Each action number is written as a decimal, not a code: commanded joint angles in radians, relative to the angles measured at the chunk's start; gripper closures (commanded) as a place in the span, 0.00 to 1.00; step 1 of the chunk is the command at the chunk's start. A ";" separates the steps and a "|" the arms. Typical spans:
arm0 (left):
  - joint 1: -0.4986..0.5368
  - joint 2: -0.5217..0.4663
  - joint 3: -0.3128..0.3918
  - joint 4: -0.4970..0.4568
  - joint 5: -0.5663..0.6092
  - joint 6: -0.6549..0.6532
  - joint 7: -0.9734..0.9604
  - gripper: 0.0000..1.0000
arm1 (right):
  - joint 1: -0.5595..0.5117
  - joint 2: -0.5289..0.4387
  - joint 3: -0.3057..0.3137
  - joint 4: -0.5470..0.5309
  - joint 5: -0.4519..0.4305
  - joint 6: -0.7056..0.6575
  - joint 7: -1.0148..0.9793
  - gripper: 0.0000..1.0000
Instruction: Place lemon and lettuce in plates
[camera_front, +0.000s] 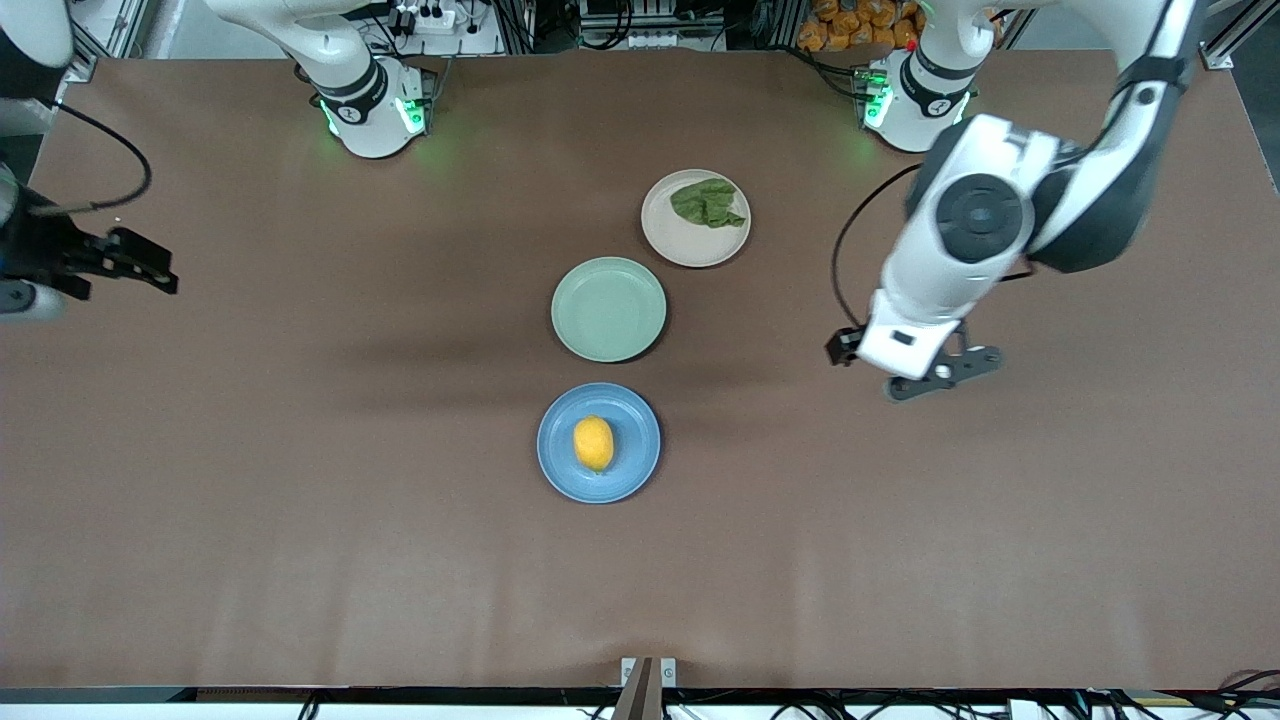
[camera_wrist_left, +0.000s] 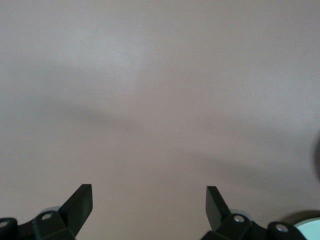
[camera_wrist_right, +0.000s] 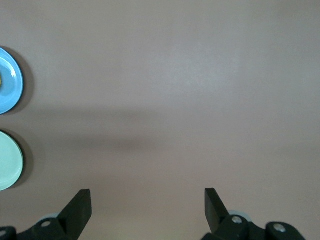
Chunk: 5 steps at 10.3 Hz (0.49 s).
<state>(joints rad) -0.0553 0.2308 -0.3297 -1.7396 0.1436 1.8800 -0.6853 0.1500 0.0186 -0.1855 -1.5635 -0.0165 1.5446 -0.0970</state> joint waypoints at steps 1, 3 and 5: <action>-0.112 -0.184 0.185 -0.156 -0.091 -0.001 0.172 0.00 | -0.004 0.007 0.003 0.103 -0.016 -0.101 0.051 0.00; -0.112 -0.273 0.227 -0.192 -0.105 -0.005 0.240 0.00 | -0.003 0.007 0.001 0.100 -0.016 -0.078 0.077 0.00; -0.087 -0.298 0.238 -0.123 -0.116 -0.007 0.308 0.00 | -0.001 0.009 0.000 0.097 -0.016 -0.060 0.080 0.00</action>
<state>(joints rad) -0.1489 -0.0345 -0.1068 -1.8817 0.0536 1.8757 -0.4423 0.1501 0.0204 -0.1872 -1.4772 -0.0204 1.4806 -0.0381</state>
